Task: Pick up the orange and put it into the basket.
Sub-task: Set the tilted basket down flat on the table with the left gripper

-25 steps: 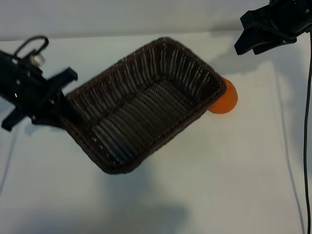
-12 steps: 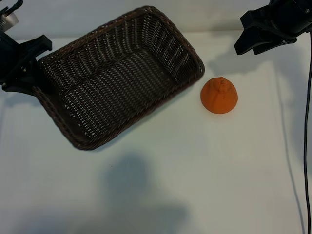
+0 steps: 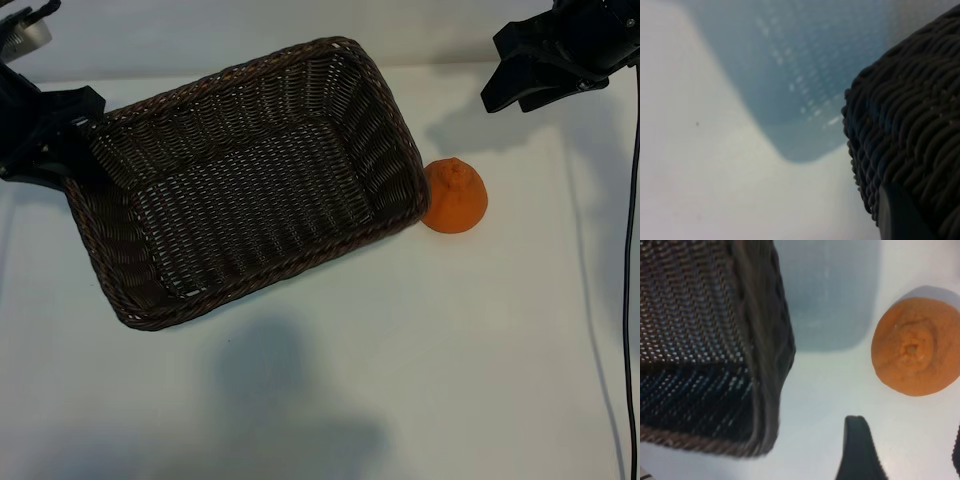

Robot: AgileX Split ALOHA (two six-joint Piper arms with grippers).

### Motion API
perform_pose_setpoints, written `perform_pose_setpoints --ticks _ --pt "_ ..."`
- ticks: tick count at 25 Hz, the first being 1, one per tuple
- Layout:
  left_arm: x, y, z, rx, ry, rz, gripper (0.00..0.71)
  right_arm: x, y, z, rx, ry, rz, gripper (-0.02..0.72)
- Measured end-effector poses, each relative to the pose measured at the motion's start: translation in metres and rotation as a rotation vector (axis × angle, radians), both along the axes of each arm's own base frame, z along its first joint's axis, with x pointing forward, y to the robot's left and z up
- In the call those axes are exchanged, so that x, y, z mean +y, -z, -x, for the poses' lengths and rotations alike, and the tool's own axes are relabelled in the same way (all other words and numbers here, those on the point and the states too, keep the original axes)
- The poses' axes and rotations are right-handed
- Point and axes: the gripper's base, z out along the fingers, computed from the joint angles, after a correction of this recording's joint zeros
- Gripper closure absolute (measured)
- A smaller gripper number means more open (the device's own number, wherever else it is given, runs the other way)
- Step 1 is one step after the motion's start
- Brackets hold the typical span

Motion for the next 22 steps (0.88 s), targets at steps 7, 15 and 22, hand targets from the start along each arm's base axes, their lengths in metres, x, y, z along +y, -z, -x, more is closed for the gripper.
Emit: perform_pose_setpoints --ticks 7,15,22 --pt "0.006 -0.014 -0.006 -0.099 0.118 -0.082 0.502 0.000 0.000 0.000 0.002 -0.001 0.000 0.259" --pt "0.010 -0.016 -0.006 -0.148 0.247 -0.126 0.505 0.000 0.000 0.000 0.002 -0.001 0.000 0.259" --pt "0.010 -0.016 -0.006 -0.136 0.215 -0.123 0.505 0.000 0.000 0.000 0.003 -0.002 0.000 0.259"
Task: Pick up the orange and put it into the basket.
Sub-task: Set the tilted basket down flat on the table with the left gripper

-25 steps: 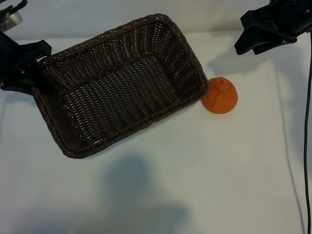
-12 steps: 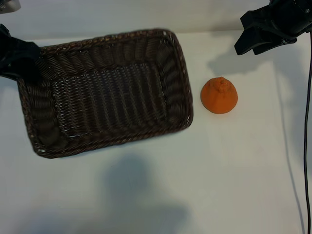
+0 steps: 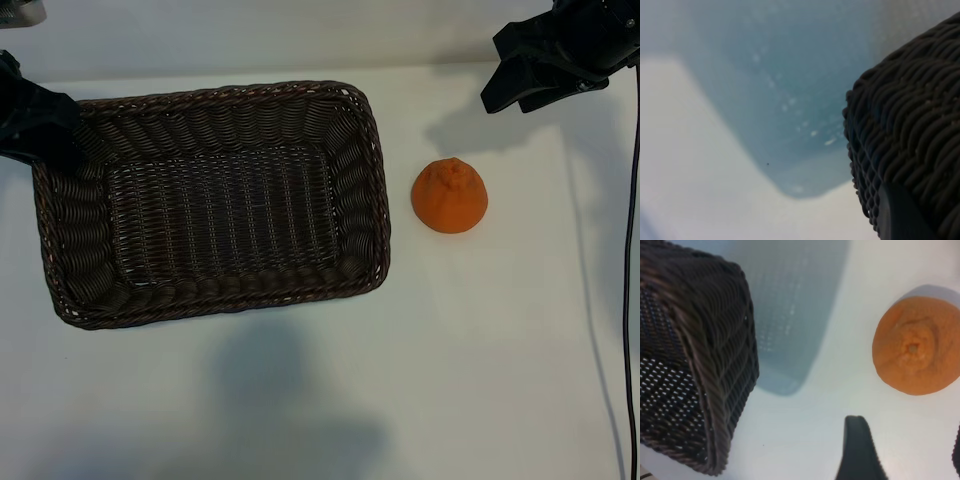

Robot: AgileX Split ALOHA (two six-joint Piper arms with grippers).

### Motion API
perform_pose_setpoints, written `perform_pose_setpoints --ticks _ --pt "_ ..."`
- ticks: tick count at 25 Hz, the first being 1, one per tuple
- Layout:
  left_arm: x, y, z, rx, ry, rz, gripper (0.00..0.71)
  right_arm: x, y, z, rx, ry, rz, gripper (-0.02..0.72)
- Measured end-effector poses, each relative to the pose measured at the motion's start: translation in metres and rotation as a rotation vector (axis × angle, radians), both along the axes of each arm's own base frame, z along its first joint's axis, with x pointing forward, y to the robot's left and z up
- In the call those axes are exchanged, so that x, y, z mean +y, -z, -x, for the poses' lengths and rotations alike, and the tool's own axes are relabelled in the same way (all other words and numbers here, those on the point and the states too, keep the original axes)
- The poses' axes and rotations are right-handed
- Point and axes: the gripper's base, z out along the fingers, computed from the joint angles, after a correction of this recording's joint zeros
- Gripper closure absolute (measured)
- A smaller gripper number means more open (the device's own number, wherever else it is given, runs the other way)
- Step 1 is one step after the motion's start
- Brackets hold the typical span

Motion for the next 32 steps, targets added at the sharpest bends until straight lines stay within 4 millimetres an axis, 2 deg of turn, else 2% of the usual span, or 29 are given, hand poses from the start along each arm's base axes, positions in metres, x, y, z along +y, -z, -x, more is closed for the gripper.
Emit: perform_pose_setpoints --ticks 15,25,32 --pt "-0.009 -0.002 -0.002 0.007 -0.053 0.110 0.506 0.000 0.000 0.000 0.000 0.000 0.000 0.259" --pt "-0.011 0.016 -0.007 0.069 -0.063 0.145 0.506 0.000 0.000 0.000 0.000 0.000 0.000 0.259" --pt "-0.011 0.036 -0.015 0.116 -0.031 0.145 0.507 0.000 0.000 0.000 0.000 0.000 0.000 0.259"
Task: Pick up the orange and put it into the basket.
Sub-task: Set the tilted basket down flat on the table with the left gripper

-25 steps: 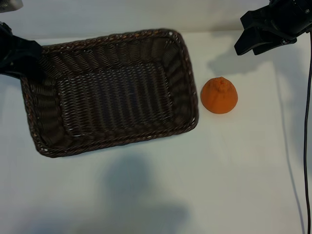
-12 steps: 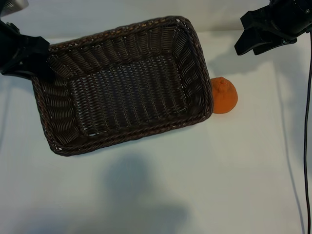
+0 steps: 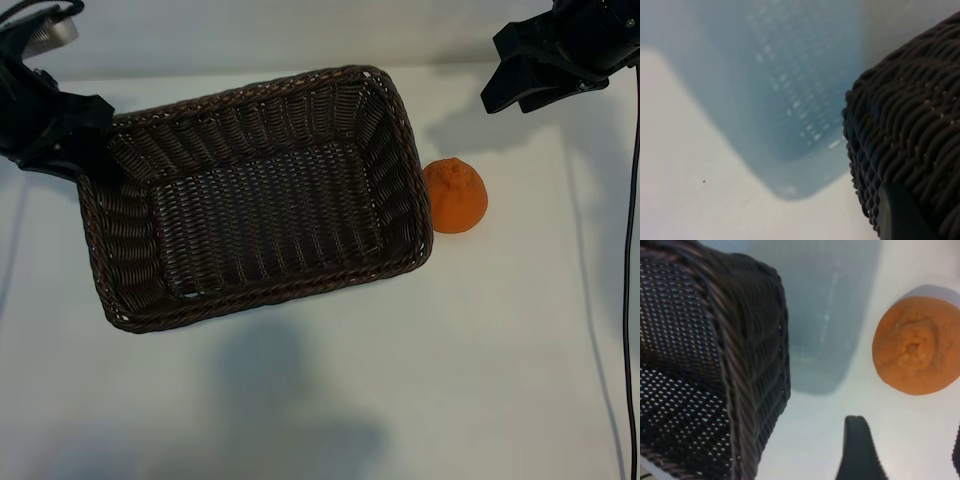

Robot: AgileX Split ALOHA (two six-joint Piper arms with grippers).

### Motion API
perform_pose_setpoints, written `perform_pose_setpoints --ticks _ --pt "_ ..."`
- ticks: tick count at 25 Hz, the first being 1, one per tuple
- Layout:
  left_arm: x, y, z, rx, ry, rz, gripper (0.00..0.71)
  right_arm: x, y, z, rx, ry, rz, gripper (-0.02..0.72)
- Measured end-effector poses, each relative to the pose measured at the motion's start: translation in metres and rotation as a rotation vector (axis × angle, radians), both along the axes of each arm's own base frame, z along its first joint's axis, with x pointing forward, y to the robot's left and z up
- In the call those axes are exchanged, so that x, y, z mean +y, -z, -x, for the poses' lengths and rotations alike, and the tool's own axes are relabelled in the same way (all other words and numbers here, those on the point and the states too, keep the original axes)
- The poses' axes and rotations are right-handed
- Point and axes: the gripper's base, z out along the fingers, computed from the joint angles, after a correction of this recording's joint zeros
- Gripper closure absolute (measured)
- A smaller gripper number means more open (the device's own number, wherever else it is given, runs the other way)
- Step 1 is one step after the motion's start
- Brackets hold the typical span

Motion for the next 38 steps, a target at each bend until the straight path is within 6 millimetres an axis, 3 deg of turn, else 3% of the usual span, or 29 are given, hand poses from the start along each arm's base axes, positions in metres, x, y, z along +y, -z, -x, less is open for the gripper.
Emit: perform_pose_setpoints --ticks 18,38 --pt "-0.014 0.048 -0.014 0.090 0.104 0.016 0.507 0.000 0.000 0.001 0.007 -0.004 -0.001 0.259" --pt "-0.019 0.049 -0.014 0.060 0.185 0.025 0.507 0.000 0.000 0.001 0.007 -0.004 -0.001 0.259"
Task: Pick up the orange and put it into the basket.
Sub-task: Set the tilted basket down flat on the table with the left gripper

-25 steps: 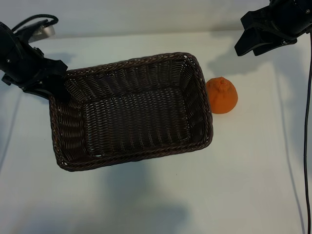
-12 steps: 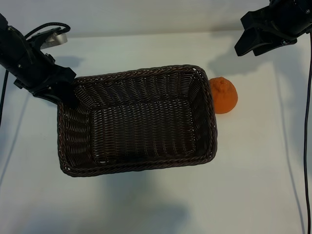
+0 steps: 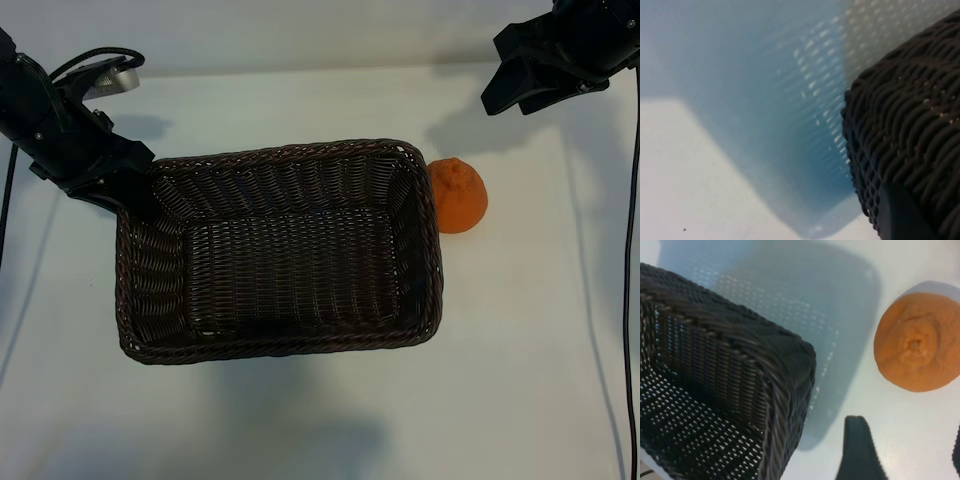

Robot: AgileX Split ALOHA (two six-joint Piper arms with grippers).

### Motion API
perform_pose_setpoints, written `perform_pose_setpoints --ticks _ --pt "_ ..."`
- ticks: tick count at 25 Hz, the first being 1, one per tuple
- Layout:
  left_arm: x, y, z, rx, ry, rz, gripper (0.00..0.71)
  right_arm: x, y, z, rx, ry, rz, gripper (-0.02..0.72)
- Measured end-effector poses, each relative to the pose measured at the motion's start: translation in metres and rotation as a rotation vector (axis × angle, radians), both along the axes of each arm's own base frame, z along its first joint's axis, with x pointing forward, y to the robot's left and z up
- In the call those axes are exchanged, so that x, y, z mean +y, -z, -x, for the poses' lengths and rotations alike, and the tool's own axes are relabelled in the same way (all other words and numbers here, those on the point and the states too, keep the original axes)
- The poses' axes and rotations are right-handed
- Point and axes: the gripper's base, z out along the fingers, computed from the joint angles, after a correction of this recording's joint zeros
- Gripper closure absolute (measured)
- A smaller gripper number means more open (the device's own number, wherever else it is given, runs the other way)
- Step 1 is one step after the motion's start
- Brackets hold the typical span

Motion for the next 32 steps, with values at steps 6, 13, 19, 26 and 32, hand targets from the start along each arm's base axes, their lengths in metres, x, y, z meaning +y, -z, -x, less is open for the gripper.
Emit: perform_pose_setpoints --ticks 6,13,19,26,32 --pt "0.000 0.000 0.000 -0.005 0.010 0.001 0.507 0.000 0.000 0.000 0.000 0.000 0.000 0.259" --pt "0.000 0.000 0.000 0.022 -0.045 -0.006 0.507 0.000 0.000 0.000 0.001 0.000 0.000 0.259" --pt "0.000 -0.001 -0.001 0.044 -0.095 -0.013 0.507 0.000 0.000 0.000 0.002 -0.001 0.000 0.259" --pt "0.002 -0.025 -0.008 -0.021 -0.148 -0.036 0.507 0.000 0.000 0.000 0.002 -0.001 0.000 0.259" --pt "0.000 -0.034 -0.007 -0.035 -0.141 -0.048 0.507 0.000 0.000 0.000 0.002 -0.001 0.000 0.259"
